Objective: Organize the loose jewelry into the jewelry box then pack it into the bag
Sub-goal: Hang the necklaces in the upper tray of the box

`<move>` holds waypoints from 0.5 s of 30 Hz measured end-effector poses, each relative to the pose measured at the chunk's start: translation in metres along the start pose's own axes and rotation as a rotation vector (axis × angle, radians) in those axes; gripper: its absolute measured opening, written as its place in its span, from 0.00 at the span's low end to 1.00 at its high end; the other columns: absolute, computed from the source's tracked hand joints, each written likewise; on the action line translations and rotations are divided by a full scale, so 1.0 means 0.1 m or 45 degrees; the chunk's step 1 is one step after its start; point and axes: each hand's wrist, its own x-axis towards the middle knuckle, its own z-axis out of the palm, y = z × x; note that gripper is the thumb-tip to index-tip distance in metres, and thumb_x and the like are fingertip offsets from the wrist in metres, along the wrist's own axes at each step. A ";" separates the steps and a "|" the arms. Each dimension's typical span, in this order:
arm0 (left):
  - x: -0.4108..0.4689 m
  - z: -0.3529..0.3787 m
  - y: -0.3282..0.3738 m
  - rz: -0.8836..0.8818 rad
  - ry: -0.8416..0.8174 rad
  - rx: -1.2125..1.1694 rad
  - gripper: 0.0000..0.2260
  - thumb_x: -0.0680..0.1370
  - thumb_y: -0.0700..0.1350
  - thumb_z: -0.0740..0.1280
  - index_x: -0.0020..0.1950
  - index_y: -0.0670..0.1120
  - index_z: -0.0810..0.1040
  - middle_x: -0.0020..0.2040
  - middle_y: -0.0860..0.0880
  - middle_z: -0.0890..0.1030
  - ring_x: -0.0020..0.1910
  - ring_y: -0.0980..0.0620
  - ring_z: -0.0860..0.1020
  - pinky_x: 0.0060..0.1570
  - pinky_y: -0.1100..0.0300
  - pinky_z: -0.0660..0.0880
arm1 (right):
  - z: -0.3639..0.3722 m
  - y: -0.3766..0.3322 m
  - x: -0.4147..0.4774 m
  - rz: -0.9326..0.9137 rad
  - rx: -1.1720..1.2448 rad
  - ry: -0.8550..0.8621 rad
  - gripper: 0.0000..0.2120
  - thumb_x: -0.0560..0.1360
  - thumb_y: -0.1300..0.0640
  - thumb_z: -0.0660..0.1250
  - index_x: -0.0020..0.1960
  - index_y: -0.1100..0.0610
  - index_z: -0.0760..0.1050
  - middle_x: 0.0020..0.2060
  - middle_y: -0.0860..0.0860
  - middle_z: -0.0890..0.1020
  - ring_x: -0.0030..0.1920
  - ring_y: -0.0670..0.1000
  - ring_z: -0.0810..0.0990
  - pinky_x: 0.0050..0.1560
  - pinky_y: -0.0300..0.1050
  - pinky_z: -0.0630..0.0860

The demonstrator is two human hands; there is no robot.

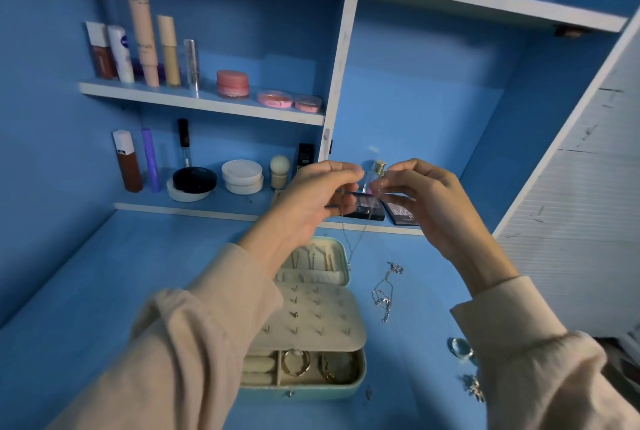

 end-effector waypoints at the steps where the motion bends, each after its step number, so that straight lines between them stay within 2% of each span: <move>1: 0.00 -0.02 0.00 -0.005 -0.017 0.006 0.01 0.76 0.39 0.68 0.47 0.44 0.78 0.32 0.51 0.74 0.27 0.56 0.72 0.34 0.63 0.77 | 0.00 -0.01 0.00 -0.004 0.017 0.005 0.07 0.76 0.68 0.61 0.40 0.61 0.73 0.33 0.55 0.82 0.38 0.53 0.80 0.44 0.42 0.77; 3: -0.01 -0.07 0.02 0.010 -0.029 0.077 0.04 0.75 0.39 0.69 0.49 0.44 0.79 0.30 0.53 0.72 0.26 0.58 0.68 0.32 0.65 0.74 | 0.01 -0.02 0.01 -0.003 0.047 0.017 0.08 0.76 0.66 0.60 0.40 0.60 0.73 0.28 0.51 0.78 0.33 0.51 0.77 0.44 0.44 0.76; 5: -0.02 -0.16 0.04 0.068 -0.024 0.296 0.07 0.74 0.41 0.71 0.51 0.44 0.81 0.30 0.54 0.71 0.25 0.59 0.67 0.31 0.66 0.72 | 0.00 -0.02 0.03 0.018 0.080 0.035 0.09 0.76 0.67 0.61 0.39 0.59 0.73 0.27 0.52 0.72 0.30 0.49 0.72 0.38 0.41 0.75; 7: -0.05 -0.27 0.09 0.144 -0.021 0.594 0.08 0.73 0.44 0.72 0.52 0.47 0.82 0.33 0.52 0.73 0.25 0.61 0.68 0.31 0.67 0.70 | -0.01 -0.01 0.04 0.034 0.047 0.017 0.08 0.76 0.67 0.61 0.40 0.59 0.74 0.28 0.52 0.68 0.29 0.49 0.67 0.32 0.38 0.72; 9: -0.07 -0.39 0.13 0.211 -0.017 0.824 0.06 0.73 0.46 0.72 0.49 0.48 0.83 0.37 0.53 0.78 0.25 0.63 0.69 0.29 0.71 0.67 | -0.01 0.00 0.05 0.022 -0.085 -0.042 0.06 0.75 0.67 0.63 0.42 0.60 0.76 0.28 0.51 0.66 0.28 0.47 0.65 0.31 0.38 0.69; 12: -0.12 -0.54 0.21 0.262 -0.005 0.990 0.04 0.74 0.45 0.72 0.47 0.47 0.84 0.26 0.62 0.77 0.24 0.66 0.70 0.26 0.76 0.63 | 0.04 0.01 0.06 0.002 -0.316 -0.112 0.03 0.74 0.64 0.67 0.45 0.60 0.79 0.28 0.52 0.68 0.27 0.46 0.65 0.32 0.37 0.68; 15: -0.16 -0.71 0.29 0.308 0.058 0.998 0.04 0.74 0.45 0.71 0.46 0.46 0.84 0.23 0.63 0.75 0.23 0.67 0.70 0.27 0.77 0.64 | 0.16 0.02 0.09 -0.022 -0.437 -0.189 0.02 0.72 0.60 0.70 0.43 0.56 0.82 0.35 0.60 0.70 0.31 0.50 0.66 0.32 0.36 0.67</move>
